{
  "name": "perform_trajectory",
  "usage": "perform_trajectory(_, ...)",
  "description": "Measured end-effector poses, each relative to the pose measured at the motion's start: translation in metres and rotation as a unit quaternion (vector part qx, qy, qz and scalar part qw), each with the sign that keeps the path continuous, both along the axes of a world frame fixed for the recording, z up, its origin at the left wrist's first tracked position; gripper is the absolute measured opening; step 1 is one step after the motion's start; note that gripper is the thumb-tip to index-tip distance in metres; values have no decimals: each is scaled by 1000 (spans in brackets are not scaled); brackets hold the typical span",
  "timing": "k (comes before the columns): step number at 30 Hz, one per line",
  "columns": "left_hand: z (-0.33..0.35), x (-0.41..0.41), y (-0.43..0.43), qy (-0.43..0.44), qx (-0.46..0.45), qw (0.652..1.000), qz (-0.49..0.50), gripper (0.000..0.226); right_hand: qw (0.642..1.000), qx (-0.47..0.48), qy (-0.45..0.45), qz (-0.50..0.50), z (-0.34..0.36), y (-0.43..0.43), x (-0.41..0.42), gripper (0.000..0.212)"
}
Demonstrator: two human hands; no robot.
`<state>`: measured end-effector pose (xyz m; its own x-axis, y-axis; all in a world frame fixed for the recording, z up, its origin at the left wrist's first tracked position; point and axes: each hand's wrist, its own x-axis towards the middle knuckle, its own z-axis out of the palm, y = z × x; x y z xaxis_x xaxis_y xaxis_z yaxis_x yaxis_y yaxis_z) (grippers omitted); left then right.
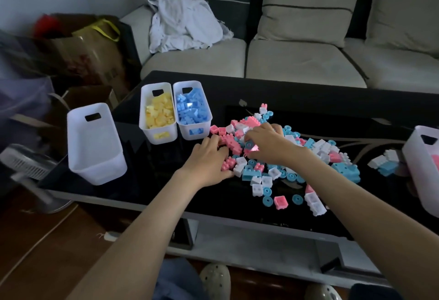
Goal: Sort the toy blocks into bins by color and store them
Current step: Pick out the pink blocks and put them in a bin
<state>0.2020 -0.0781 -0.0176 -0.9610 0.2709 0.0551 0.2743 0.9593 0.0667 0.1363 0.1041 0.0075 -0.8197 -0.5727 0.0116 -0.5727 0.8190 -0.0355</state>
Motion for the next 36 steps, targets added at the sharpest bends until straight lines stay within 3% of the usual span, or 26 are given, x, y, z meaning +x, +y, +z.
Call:
perform_trajectory(4,2,-6,0,22,28,999,4,24,995,-87,-37,-45,9,-2,-2,30)
perform_trajectory(6,2,-9,-1,8,43,999,16,21,991,-109,-49,-51,13,0,-1,28)
perform_trajectory(9,1,-12,-1,-10,34,999,39,28,983,-161,-82,-41,18,7,1,22)
perform_trajectory(12,2,-17,-1,15,16,997,70,50,953,-273,-116,-58,23,13,1,18)
perform_trajectory(14,4,-22,0,22,13,996,91,61,894,-395,-189,-101,26,18,-1,21)
perform_trajectory(17,8,-29,1,22,31,993,114,54,718,-574,-345,-187,30,25,-12,26)
perform_trajectory(19,11,-33,3,17,45,991,123,46,621,-619,-403,-260,31,27,-23,29)
perform_trajectory(21,13,-36,6,8,46,991,125,38,569,-622,-432,-321,28,27,-32,40)
perform_trajectory(23,15,-40,9,9,16,992,124,31,552,-621,-417,-370,24,27,-41,41)
perform_trajectory(25,17,-45,10,5,-9,990,138,29,570,-605,-381,-405,20,27,-49,38)
perform_trajectory(27,18,-48,11,-9,-24,988,155,24,621,-573,-359,-396,20,23,-55,42)
perform_trajectory(31,22,-50,15,-13,-30,984,175,20,828,-413,-229,-302,19,7,-66,43)
perform_trajectory(33,25,-48,19,-18,-20,982,187,20,910,-296,-164,-239,15,1,-69,37)
perform_trajectory(36,30,-47,23,-16,1,977,212,19,944,-182,-161,-221,9,-6,-70,25)
